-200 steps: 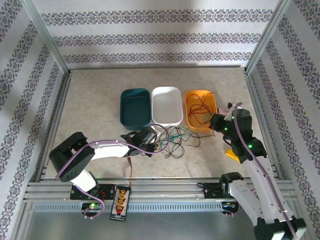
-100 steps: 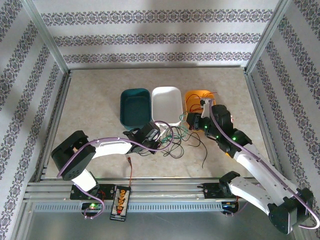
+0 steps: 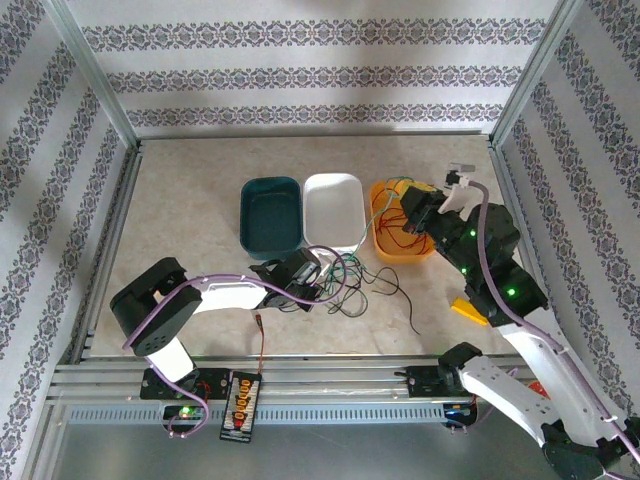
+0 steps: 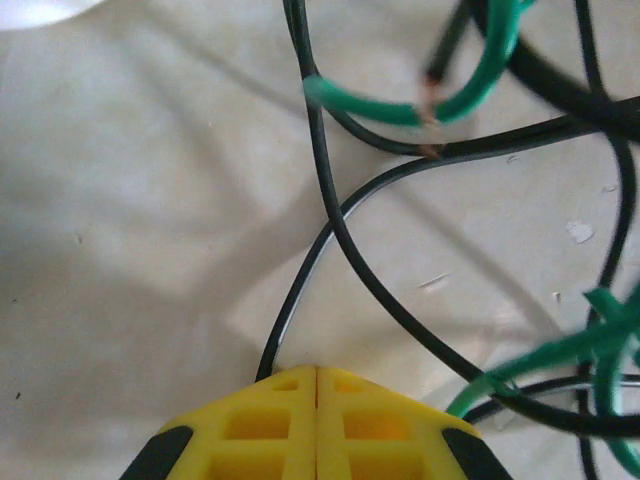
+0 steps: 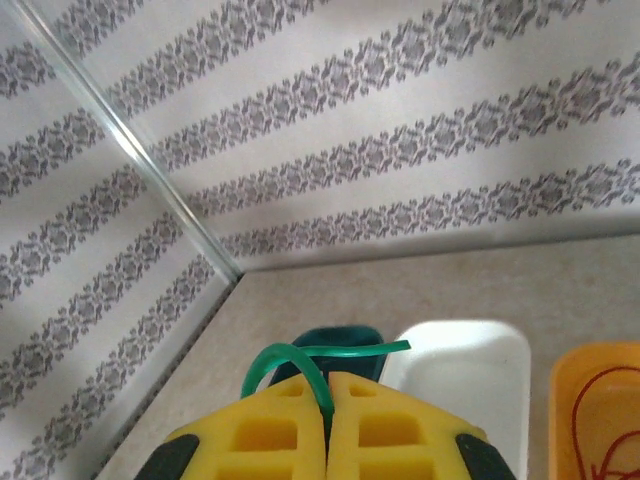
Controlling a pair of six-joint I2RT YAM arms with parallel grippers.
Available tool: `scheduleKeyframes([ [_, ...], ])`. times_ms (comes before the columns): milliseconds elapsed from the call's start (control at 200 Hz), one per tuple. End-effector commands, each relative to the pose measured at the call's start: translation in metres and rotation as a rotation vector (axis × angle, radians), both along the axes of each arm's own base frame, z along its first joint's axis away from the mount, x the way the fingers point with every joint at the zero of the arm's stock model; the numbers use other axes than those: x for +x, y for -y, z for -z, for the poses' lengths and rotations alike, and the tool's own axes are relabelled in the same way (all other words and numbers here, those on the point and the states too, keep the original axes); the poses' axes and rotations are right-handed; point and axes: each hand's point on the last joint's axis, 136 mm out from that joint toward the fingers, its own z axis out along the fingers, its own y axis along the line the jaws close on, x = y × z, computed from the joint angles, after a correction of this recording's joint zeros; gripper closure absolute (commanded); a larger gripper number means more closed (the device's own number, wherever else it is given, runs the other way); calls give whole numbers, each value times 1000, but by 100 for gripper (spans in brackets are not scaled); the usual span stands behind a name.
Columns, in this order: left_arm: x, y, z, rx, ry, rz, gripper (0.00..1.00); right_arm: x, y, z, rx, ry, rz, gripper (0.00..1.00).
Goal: Untangle the cables
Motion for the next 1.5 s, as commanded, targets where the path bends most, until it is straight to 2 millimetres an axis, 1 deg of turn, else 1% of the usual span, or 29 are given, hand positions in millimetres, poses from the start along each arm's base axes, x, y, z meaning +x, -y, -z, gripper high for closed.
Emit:
scheduleKeyframes([
  [0,-7,-11,17,31,-41,-23,100,-4,41,-41,17,128,190,100],
  [100,-8,-13,19,29,-43,-31,100,-5,58,-47,25,153,255,100],
  [275,-8,-15,22,36,-45,-39,100,2,69,-55,112,153,255,100],
  [365,-6,-16,19,32,-32,-51,100,13,66,-51,124,115,230,100],
  [440,-2,-13,10,2,-9,-61,100,25,57,-40,114,68,202,100],
  [500,0,-6,-1,-43,12,-55,88,34,51,-28,110,26,181,100],
  [625,6,7,-25,-119,44,-43,83,52,40,-4,90,-46,173,100],
  [765,15,15,-52,-185,96,-53,64,70,27,26,32,-120,169,100],
  [840,20,16,-70,-214,134,-67,54,77,20,41,-6,-157,170,100],
  [900,24,15,-85,-233,169,-87,50,83,14,52,-40,-185,168,100],
  [965,28,12,-98,-245,202,-106,44,90,9,63,-80,-212,169,100],
  [1045,34,2,-111,-243,245,-161,42,97,2,78,-135,-252,169,100],
  [1109,41,-14,-120,-224,296,-241,40,102,-2,89,-185,-283,174,100],
  [1139,45,-25,-124,-205,323,-294,40,104,-4,95,-213,-297,176,100],
  [1224,53,-64,-129,-108,390,-467,38,110,-10,109,-293,-328,177,100],
  [1269,53,-81,-130,-64,421,-529,38,114,-15,117,-327,-350,169,100],
  [1354,51,-108,-132,-23,460,-626,36,120,-23,132,-380,-391,154,100],
  [1494,44,-141,-132,-10,467,-747,35,135,-39,154,-460,-436,136,100],
])
